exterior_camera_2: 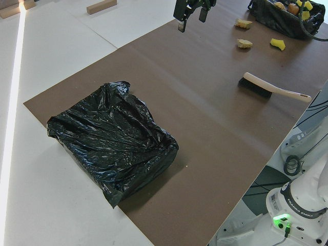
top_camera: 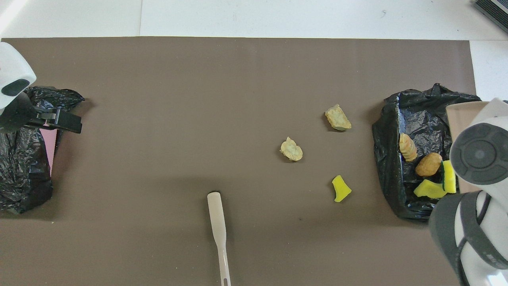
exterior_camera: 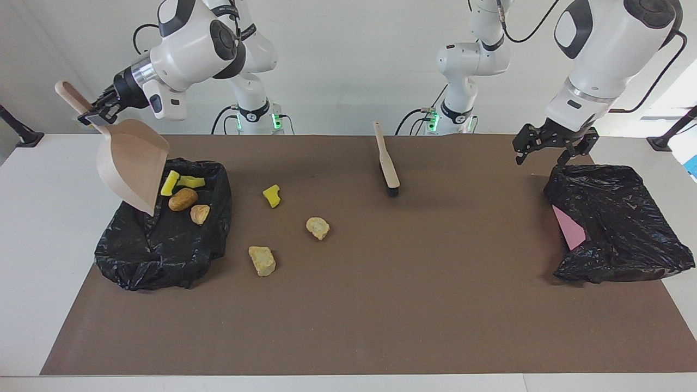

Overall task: Sweep and dump trash in bin
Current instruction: 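Lift the emptied dustpan away from the bag with the right gripper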

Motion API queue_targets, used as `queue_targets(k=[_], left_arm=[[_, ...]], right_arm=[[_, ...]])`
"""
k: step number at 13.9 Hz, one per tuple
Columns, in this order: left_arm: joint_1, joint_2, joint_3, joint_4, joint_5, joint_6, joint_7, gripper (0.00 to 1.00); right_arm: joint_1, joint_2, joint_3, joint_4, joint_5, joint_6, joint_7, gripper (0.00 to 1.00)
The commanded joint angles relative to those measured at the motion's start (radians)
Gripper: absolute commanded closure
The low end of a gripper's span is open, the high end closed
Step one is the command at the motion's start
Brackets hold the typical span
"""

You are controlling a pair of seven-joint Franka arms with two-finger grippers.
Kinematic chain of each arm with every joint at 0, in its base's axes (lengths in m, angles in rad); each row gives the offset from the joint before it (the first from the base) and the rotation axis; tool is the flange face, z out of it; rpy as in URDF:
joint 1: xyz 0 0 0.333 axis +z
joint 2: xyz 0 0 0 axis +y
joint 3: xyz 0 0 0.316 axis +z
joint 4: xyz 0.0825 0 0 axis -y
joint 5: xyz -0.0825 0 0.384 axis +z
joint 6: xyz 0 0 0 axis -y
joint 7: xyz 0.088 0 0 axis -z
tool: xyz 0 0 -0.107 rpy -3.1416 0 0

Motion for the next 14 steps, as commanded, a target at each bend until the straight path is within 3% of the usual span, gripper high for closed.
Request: queue_targets(k=[1,3,6,10,14], left_arm=[[-0.003,0.004,0.015,0.021,-0.026,-0.021,0.012,0.0],[-0.005,0.003,0.015,0.021,-0.021,-0.025,0.012,0.0],[-0.005,-0.002,0.014,0.018,-0.02,-0.022,0.012,0.0],[-0.005,-0.013,0.015,-0.002,-0.021,-0.024,0.018,0.0],[-0.006,-0.014,0.014,-0.002,-0.023,-0.03,0.015,0.0]], right_arm=[[0.002,0.127,0.017,0.188,0.16,-0.089,0.078,1.0],[0.038,0.155,0.017,0.231,0.263,-0.107,0.173,1.0],[0.078,0.19,0.019,0.263,0.377,-0.107,0.467,1.0],[0.174,0.351,0.022,0.444,0.587,-0.159,0.845,1.0],[0.295,0.517,0.022,0.613,0.796,-0.152,1.362,1.0]])
